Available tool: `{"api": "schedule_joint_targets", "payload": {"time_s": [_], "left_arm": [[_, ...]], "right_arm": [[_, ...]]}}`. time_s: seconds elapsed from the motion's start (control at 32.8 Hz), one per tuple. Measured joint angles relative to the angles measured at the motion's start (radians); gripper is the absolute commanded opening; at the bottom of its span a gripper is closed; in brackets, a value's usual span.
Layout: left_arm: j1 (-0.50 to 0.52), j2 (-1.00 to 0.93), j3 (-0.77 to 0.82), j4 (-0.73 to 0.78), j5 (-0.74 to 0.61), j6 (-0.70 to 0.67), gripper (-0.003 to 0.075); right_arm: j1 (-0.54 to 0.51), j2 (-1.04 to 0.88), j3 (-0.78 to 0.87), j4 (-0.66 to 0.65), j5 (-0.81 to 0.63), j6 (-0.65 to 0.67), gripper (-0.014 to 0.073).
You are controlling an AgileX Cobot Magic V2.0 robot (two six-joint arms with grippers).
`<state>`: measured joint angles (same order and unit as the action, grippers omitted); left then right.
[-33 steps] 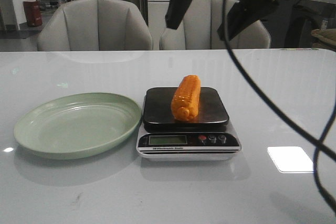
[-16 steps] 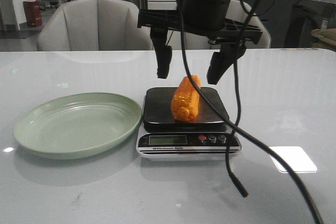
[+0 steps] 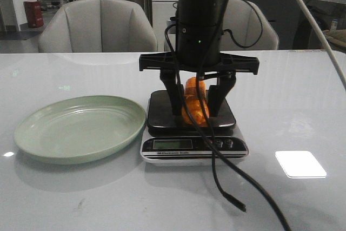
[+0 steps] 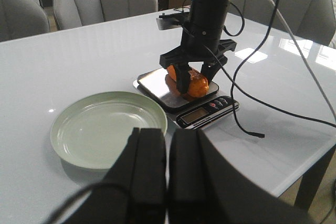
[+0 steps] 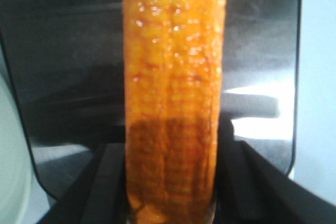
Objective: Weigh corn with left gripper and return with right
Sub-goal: 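Lower the right gripper over the corn on the scale and close, then lift the corn with the right gripper and lower it onto the plate, then open the right gripper and raise it away from the plate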
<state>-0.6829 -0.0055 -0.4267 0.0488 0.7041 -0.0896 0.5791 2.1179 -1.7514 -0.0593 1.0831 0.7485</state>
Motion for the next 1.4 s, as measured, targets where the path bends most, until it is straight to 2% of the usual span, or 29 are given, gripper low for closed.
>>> {"api": "schedule_joint_targets", "payload": {"time_s": [0.09, 0.34, 0.67, 0.79, 1.1, 1.19, 1.4], "left_arm": [[0.0, 0.0, 0.0, 0.0, 0.0, 0.0, 0.0114], [0.0, 0.0, 0.0, 0.0, 0.002, 0.0, 0.0114], [0.0, 0.0, 0.0, 0.0, 0.002, 0.0, 0.0114], [0.0, 0.0, 0.0, 0.0, 0.002, 0.0, 0.0114], [0.0, 0.0, 0.0, 0.0, 0.002, 0.0, 0.0114], [0.0, 0.0, 0.0, 0.0, 0.002, 0.0, 0.0114], [0.0, 0.0, 0.0, 0.0, 0.002, 0.0, 0.0114]], "right_arm": [[0.011, 0.006, -0.044, -0.004, 0.0, -0.011, 0.0125], [0.075, 0.008, -0.186, 0.007, 0.007, -0.017, 0.0131], [0.187, 0.055, -0.203, 0.103, -0.107, -0.019, 0.0143], [0.216, 0.093, -0.203, 0.12, -0.144, -0.019, 0.0202], [0.228, 0.144, -0.203, 0.148, -0.212, -0.019, 0.0516], [0.228, 0.144, -0.203, 0.148, -0.243, -0.019, 0.0543], [0.214, 0.144, -0.206, 0.15, -0.233, -0.019, 0.0543]]}}
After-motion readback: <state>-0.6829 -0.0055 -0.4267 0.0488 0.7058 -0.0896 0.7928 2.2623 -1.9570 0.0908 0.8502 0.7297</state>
